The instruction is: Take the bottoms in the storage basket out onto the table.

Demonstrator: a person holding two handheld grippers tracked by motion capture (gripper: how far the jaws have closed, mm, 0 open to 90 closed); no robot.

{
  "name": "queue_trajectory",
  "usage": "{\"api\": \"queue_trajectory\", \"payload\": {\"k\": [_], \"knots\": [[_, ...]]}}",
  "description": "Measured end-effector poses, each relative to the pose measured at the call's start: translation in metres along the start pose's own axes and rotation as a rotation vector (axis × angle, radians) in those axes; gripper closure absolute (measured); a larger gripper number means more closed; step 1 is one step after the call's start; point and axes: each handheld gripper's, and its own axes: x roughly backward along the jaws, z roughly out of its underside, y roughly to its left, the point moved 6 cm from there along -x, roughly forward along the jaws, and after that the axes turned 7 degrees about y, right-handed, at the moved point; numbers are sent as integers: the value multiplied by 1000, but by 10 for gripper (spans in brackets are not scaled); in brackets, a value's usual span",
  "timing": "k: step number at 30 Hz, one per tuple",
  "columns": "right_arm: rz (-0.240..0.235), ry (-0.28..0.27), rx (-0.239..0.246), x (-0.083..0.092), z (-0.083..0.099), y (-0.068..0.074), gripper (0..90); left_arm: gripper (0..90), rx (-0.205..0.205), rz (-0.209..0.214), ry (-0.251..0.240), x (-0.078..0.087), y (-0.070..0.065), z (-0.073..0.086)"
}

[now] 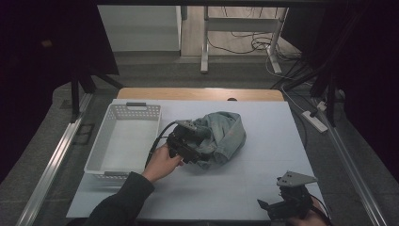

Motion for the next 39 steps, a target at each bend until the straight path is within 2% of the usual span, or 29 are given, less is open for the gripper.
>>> {"api": "queue_trajectory", "payload": {"k": [25, 30, 36, 39], "knots": [[0, -1, 2, 0, 0, 0, 1, 0, -46, -47, -18, 13, -6, 10], [0, 0, 4, 0, 0, 0, 1, 0, -46, -29, -34, 17, -7, 13], [0, 0, 4, 0, 0, 0, 0, 0, -48, -33, -38, 22, -8, 16], [0, 1, 4, 0, 0, 0, 1, 0, -49, -15, -40, 25, -9, 19]]}}
